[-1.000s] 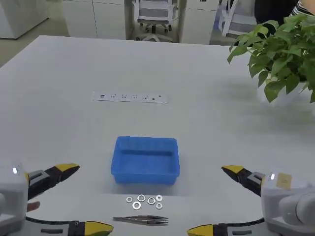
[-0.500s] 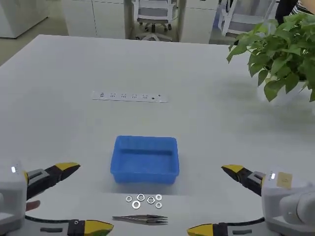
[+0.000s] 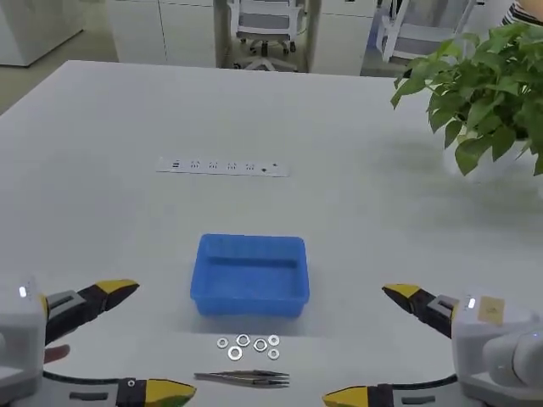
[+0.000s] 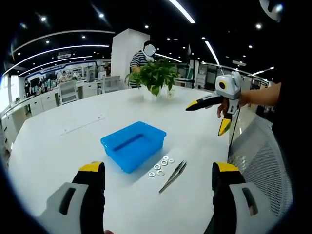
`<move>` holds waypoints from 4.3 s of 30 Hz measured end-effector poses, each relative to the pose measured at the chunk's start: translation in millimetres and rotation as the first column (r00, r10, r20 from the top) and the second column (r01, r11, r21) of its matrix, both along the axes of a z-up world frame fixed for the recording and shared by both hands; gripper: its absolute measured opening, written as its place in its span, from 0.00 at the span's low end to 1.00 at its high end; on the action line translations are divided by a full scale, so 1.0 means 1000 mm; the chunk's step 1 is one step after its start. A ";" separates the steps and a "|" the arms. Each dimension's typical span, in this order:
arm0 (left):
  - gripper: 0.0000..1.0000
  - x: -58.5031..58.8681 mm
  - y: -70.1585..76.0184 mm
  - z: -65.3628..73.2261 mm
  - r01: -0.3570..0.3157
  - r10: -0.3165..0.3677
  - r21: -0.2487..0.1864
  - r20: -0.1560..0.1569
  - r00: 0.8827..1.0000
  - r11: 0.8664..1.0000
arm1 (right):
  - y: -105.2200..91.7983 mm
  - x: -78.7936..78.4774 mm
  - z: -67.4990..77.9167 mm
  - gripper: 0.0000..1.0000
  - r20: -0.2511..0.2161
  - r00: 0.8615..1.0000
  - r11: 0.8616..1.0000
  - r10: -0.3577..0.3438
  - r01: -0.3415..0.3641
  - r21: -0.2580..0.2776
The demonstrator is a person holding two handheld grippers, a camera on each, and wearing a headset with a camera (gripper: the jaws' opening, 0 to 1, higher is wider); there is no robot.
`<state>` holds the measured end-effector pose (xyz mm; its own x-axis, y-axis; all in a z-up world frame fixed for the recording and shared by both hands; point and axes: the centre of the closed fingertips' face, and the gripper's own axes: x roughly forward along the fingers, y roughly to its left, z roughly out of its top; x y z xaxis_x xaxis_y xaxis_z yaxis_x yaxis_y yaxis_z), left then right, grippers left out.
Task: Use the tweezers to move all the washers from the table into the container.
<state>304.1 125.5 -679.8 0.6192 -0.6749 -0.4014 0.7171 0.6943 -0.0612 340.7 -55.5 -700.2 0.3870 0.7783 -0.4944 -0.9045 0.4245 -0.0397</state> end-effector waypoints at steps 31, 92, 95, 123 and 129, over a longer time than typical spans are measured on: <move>0.96 -0.003 -0.001 -0.001 0.012 -0.012 0.006 -0.004 1.000 1.000 | -0.002 0.000 -0.001 0.98 0.001 1.000 1.000 0.011 -0.011 -0.018; 0.64 -0.009 -0.019 -0.049 0.283 -0.263 0.168 -0.130 0.956 0.944 | 0.026 -0.007 -0.025 0.59 -0.037 0.946 0.929 0.322 -0.324 -0.182; 0.61 -0.009 -0.021 -0.054 0.310 -0.287 0.182 -0.145 0.947 0.933 | 0.030 -0.009 -0.028 0.54 -0.037 0.939 0.919 0.343 -0.344 -0.191; 0.29 -0.001 -0.035 -0.088 0.471 -0.421 0.284 -0.219 0.880 0.835 | 0.065 -0.014 -0.060 0.34 -0.072 0.856 0.820 0.511 -0.511 -0.257; 0.28 0.001 -0.039 -0.093 0.511 -0.460 0.289 -0.229 0.858 0.810 | 0.071 -0.017 -0.069 0.31 -0.096 0.842 0.803 0.531 -0.536 -0.260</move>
